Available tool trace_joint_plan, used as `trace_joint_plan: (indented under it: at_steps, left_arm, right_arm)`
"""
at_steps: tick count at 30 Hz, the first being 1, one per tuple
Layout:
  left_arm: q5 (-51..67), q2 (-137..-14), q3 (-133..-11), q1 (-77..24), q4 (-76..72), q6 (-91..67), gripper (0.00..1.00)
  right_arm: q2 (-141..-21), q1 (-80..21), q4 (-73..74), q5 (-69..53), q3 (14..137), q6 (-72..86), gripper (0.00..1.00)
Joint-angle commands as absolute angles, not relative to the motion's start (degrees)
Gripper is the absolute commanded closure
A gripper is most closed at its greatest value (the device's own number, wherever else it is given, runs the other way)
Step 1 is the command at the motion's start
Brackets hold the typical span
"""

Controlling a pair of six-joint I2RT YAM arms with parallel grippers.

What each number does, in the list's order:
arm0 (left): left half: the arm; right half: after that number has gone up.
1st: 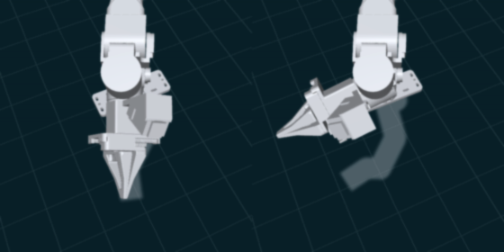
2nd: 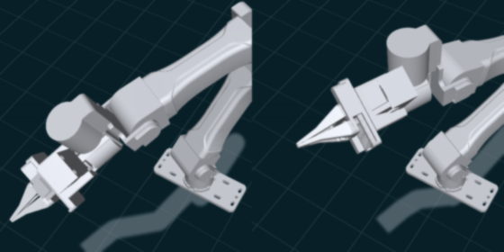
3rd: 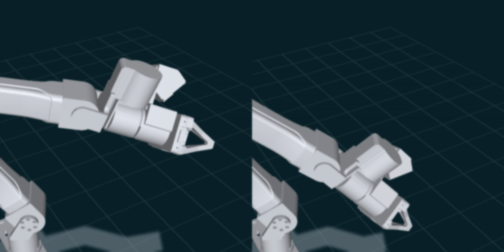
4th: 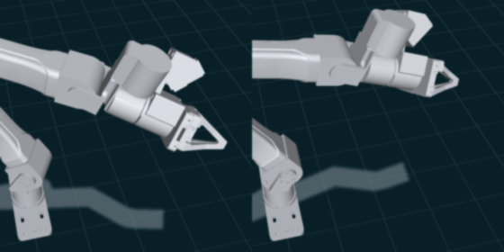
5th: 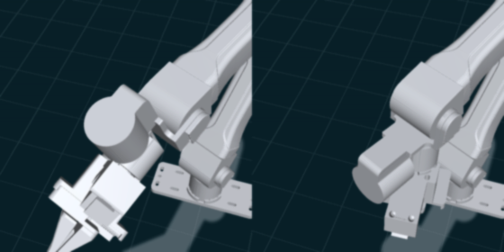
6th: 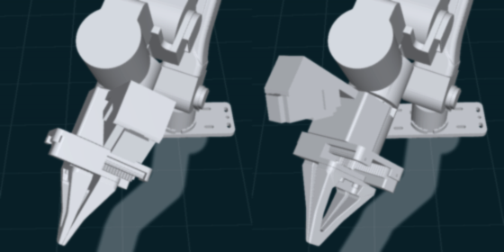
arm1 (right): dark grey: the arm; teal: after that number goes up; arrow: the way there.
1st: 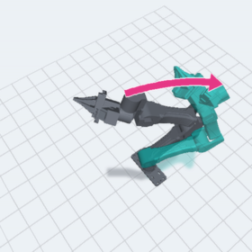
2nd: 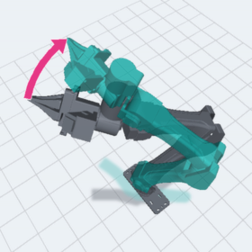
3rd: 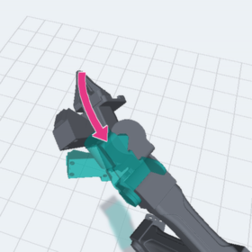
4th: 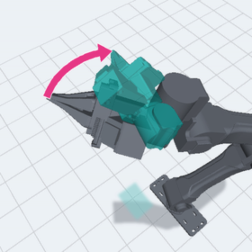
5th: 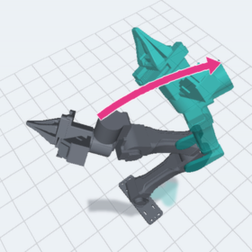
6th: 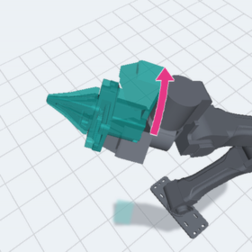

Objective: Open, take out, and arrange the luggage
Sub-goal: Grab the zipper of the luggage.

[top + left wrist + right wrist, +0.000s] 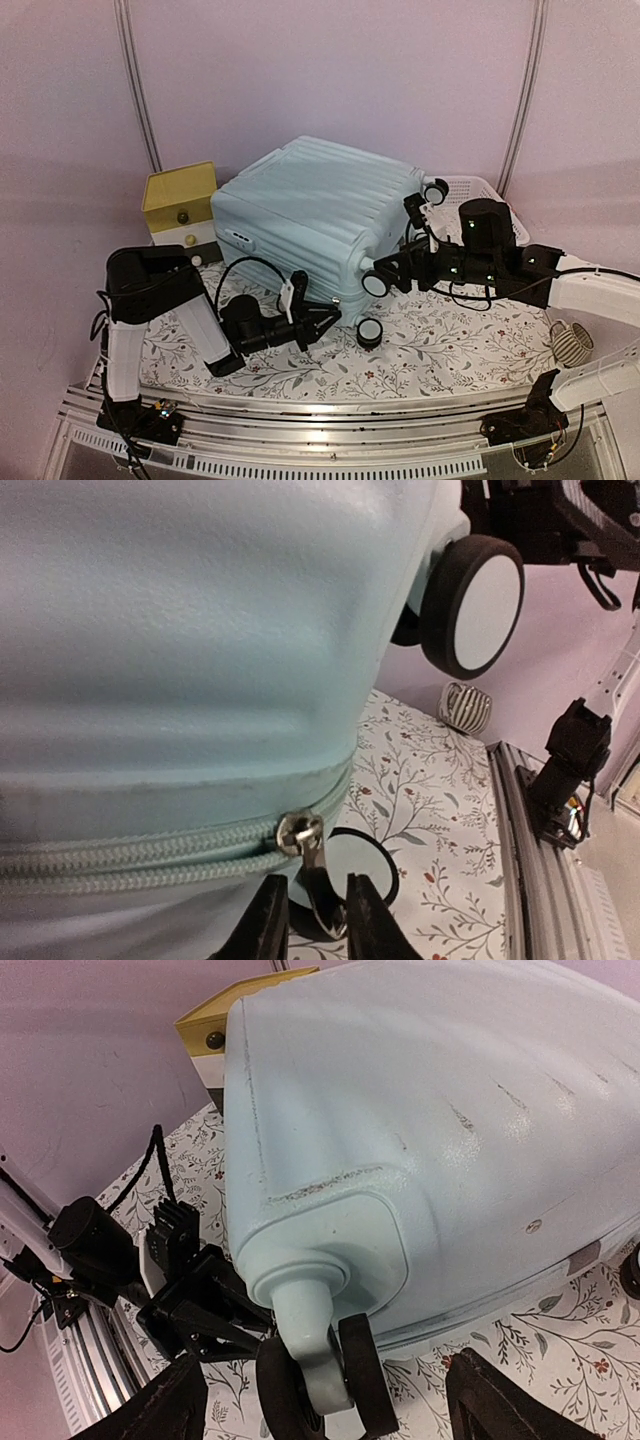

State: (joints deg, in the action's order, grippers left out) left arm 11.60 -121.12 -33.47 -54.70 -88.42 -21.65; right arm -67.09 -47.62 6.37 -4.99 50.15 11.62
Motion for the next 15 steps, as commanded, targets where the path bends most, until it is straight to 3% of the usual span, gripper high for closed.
trace_joint_plan:
  at_steps: [1, 2, 15]
  left_arm:
    - [15.18, -122.83, -35.16, -53.35, -92.74, -23.05, 0.91]
    - [16.26, -123.17, -35.04, -53.42, -93.90, -22.38, 1.00]
    - [26.06, -126.64, -37.61, -55.76, -98.96, -16.79, 1.00]
  right_arm:
    - [-66.62, -47.86, 6.76, -4.42, 49.61, 12.04, 0.16]
    - [-66.58, -47.82, 6.84, -4.33, 49.51, 12.11, 0.16]
    - [-77.63, -47.78, 5.69, -15.56, 51.58, 10.73, 0.18]
